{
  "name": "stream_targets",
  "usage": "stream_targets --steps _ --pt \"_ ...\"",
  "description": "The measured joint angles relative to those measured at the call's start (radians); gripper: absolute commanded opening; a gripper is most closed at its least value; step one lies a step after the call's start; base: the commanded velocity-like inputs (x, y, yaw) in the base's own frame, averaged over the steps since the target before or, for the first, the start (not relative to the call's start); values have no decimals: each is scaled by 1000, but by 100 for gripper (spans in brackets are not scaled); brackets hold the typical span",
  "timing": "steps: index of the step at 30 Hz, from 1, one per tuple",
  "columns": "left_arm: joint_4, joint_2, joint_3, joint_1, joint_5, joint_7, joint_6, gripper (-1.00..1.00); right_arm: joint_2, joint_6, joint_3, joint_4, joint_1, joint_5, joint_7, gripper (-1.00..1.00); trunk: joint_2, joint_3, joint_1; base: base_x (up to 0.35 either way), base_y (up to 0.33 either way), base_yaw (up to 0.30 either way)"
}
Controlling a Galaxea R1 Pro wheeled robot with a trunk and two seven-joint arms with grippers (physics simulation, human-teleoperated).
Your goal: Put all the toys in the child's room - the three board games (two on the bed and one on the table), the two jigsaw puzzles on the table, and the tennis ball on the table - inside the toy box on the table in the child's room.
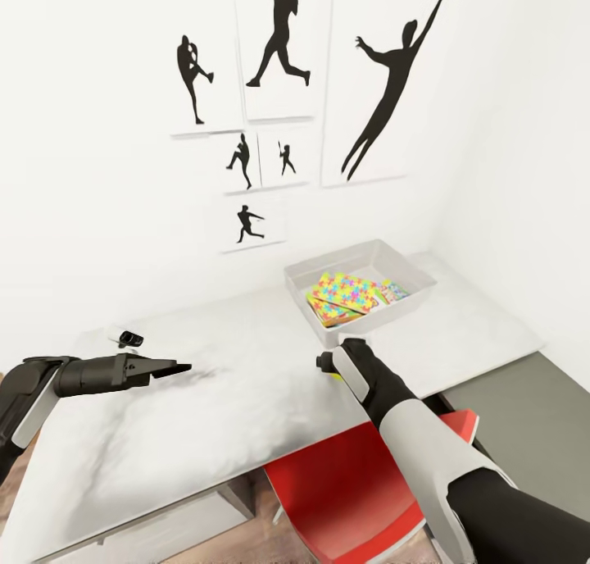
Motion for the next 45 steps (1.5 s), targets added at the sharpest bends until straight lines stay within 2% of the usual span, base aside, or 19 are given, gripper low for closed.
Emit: stream_targets --steps 13,39,45 --pt "3 1 0 0 0 0 -2 100 0 1 0 -46 1 0 4 100 0 -5 0 0 0 0" --pt "6 1 0 0 1 1 -3 100 0 2 2 -46 2 0 5 100 0 -6 0 0 0 0" --pt "6 1 0 -1 1 1 -3 100 0 2 1 -46 2 0 5 100 0 -12 0 0 0 0"
